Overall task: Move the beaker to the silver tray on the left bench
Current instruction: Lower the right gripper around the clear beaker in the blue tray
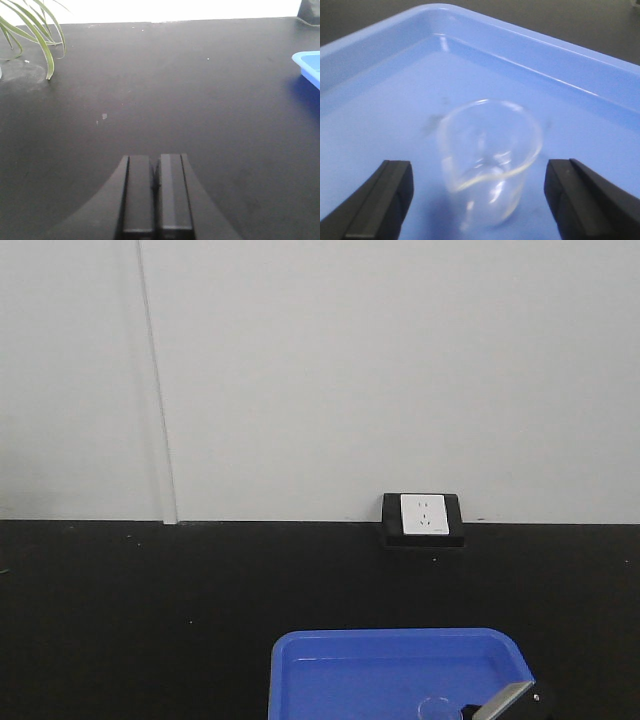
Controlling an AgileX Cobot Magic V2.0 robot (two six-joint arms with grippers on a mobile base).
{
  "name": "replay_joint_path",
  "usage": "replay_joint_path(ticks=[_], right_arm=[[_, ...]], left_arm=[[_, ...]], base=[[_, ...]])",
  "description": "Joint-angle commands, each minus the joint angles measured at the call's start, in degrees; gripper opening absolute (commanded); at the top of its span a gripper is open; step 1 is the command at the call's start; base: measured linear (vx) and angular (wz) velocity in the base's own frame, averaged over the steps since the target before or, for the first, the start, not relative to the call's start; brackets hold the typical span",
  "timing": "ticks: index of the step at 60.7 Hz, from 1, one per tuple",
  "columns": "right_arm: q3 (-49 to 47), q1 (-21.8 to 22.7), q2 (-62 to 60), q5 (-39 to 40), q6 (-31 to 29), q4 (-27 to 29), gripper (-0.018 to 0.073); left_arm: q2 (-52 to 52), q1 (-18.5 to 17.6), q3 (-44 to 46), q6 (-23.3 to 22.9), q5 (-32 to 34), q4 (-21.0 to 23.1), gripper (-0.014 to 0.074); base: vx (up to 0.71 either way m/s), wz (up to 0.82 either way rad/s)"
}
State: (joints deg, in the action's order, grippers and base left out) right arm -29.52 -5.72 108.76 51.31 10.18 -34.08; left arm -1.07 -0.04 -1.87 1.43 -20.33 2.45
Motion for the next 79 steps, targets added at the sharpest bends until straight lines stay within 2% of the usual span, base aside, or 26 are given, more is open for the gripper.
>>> replay_joint_path(ticks=[1, 23, 29, 34, 48, 57, 62, 66, 72, 79], right_arm=[[-3.8, 0.0, 0.4, 4.0, -0.7, 1.3, 0.0595], [-10.7, -0.1, 6.3, 4.3, 4.3, -3.0, 0.0573], [-10.6, -0.1, 6.3, 4.2, 4.3, -3.3, 0.0525], [-10.6, -0.1, 6.3, 5.3, 4.4, -3.3, 0.0441], [-10.6, -0.1, 6.1, 8.9, 11.0, -5.2, 0.015], [-10.6, -0.1, 4.3, 9.7, 11.1, -11.9, -0.0011], [-10.6, -0.1, 1.6, 8.8, 11.7, -17.0, -0.0017], [-10.6, -0.4, -1.4, 8.1, 14.4, -19.3, -0.0017], [-10.6, -2.4, -7.5, 4.8, 20.0, -19.5, -0.0015], [-11.6, -6.0, -15.3, -2.9, 22.5, -19.6, -0.0015]], left_arm=[[-0.5, -0.2, -1.2, 0.0, 4.3, 0.5, 0.0001], [-0.5, -0.2, -1.2, 0.0, 4.3, 0.5, 0.0001], [-0.5, -0.2, -1.2, 0.0, 4.3, 0.5, 0.0001], [-0.5, -0.2, -1.2, 0.0, 4.3, 0.5, 0.0001], [-0.5, -0.2, -1.2, 0.0, 4.3, 0.5, 0.0001], [-0.5, -0.2, -1.2, 0.0, 4.3, 0.5, 0.0001], [-0.5, -0.2, -1.2, 0.0, 4.3, 0.5, 0.0001], [-0.5, -0.2, -1.2, 0.0, 4.3, 0.5, 0.0001], [-0.5, -0.2, -1.2, 0.0, 4.3, 0.5, 0.0001], [-0.5, -0.2, -1.2, 0.0, 4.3, 0.5, 0.0001]], base=[[0.0, 0.0], [0.0, 0.0], [0.0, 0.0], [0.0, 0.0], [0.0, 0.0], [0.0, 0.0], [0.0, 0.0], [0.0, 0.0], [0.0, 0.0], [0.0, 0.0]])
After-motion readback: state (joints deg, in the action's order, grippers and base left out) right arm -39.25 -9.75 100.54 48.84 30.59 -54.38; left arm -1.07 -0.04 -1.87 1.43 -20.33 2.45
